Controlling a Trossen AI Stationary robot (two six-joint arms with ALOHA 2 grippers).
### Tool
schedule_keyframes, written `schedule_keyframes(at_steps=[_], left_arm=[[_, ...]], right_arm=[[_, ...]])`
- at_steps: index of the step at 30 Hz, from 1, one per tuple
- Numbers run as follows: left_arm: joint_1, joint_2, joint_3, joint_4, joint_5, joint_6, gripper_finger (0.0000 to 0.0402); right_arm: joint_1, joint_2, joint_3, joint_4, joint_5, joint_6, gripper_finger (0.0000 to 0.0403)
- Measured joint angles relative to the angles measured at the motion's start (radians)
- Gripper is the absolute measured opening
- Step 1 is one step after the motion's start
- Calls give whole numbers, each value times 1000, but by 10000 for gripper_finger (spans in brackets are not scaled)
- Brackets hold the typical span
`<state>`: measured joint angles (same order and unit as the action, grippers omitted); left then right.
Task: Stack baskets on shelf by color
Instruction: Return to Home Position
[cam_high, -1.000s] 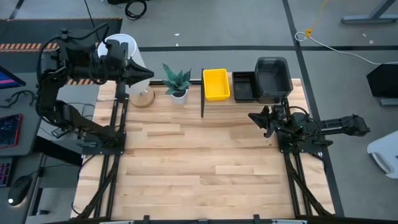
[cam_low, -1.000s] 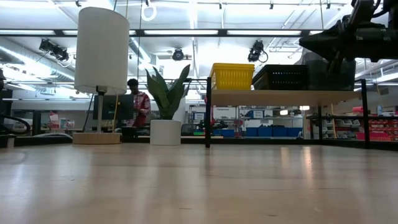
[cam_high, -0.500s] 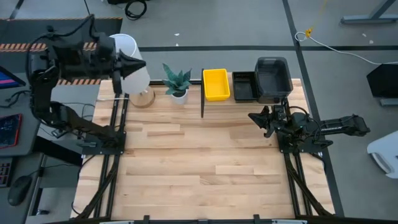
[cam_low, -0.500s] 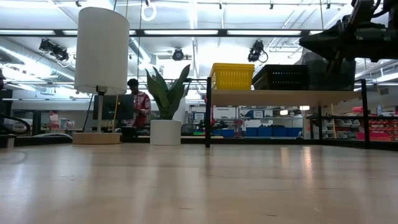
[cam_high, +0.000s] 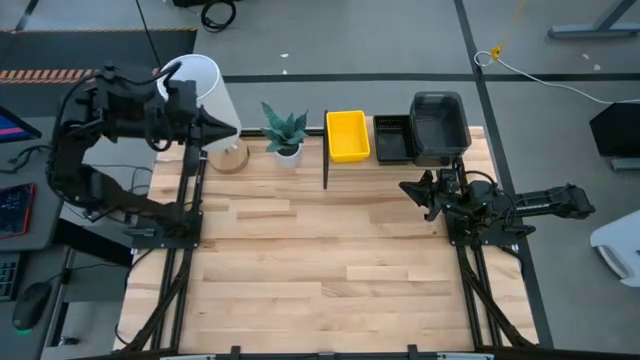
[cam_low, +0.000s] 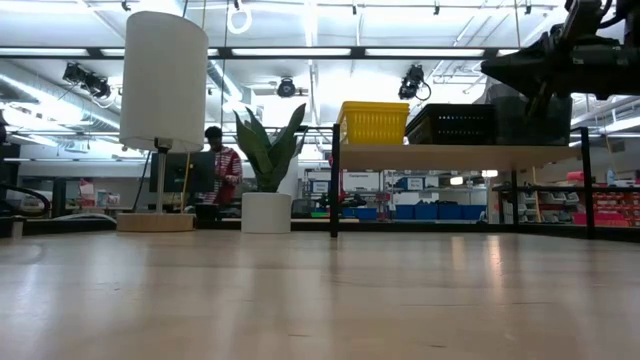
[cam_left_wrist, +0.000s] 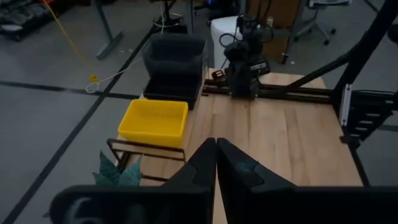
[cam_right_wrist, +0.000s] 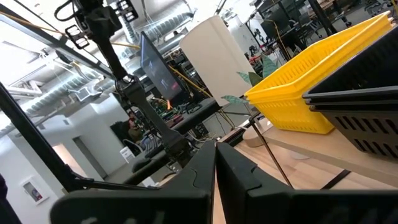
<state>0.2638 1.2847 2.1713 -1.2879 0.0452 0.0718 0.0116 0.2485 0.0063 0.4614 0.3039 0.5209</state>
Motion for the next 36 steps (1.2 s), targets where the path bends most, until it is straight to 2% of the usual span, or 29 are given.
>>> schedule_keyframes(at_steps=[5,9,12,18,27,36], left_arm=[[3,-137,-243,164,-9,-20,28],[24,-253,-455,349,-70,5,32],[29,-349,-600,498,-71,22,30],[29,-471,-844,658,-10,-40,31],[29,-611,-1127,814,147,-9,31],[29,-784,-1385,993,227,-63,37]], right_arm=[[0,0,0,0,0,0,19],[0,0,0,0,0,0,19],[0,0,0,0,0,0,19],[0,0,0,0,0,0,19],[0,0,0,0,0,0,19],[0,0,0,0,0,0,19]])
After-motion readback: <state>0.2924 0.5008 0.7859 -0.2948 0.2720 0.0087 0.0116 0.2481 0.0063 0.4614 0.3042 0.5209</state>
